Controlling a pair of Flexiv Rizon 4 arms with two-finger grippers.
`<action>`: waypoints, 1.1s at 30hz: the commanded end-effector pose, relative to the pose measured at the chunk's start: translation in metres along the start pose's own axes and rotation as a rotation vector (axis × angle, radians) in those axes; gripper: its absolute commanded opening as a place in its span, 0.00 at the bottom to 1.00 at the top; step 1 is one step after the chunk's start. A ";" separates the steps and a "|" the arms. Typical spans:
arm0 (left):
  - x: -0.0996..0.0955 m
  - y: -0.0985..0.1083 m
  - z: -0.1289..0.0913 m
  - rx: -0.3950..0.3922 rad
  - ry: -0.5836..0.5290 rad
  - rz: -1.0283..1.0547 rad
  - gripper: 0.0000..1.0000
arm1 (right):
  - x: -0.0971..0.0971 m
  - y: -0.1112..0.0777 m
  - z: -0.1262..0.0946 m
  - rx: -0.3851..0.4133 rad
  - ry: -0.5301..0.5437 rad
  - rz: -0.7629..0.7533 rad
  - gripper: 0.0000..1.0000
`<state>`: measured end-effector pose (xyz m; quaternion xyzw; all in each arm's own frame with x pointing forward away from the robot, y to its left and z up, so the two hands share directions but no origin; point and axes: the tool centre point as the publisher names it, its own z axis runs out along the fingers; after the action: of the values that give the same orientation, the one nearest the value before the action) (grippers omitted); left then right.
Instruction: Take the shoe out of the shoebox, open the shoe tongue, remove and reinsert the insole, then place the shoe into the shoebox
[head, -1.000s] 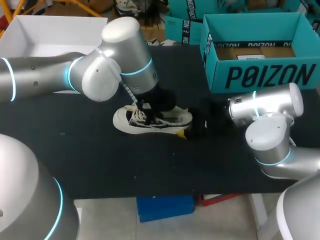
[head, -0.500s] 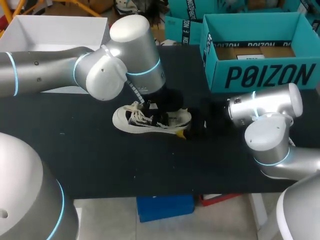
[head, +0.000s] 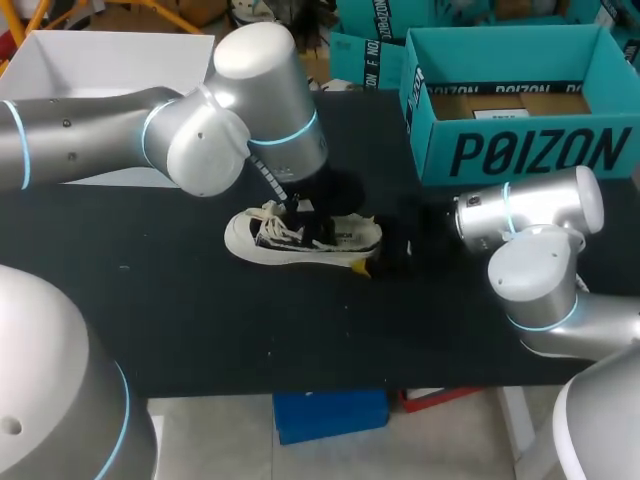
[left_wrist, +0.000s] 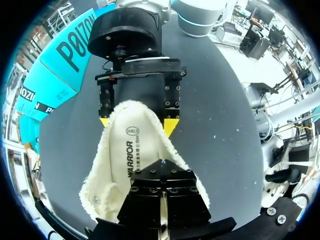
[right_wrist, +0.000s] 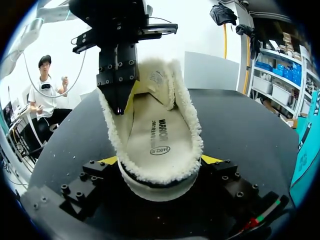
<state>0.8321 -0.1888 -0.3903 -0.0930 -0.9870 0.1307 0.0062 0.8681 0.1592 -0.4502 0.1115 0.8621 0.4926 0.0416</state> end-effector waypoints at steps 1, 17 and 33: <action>0.006 0.003 -0.016 -0.018 -0.005 -0.006 0.00 | -0.002 -0.003 0.008 0.004 -0.003 0.003 0.00; -0.019 -0.004 -0.040 -0.058 0.138 0.003 0.00 | -0.002 -0.003 0.008 0.004 -0.003 0.003 0.00; -0.025 0.001 -0.059 -0.129 0.237 -0.032 0.00 | -0.002 -0.003 0.008 0.004 -0.003 0.003 0.00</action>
<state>0.8587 -0.1762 -0.3359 -0.0918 -0.9868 0.0579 0.1203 0.8684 0.1596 -0.4502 0.1116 0.8621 0.4926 0.0417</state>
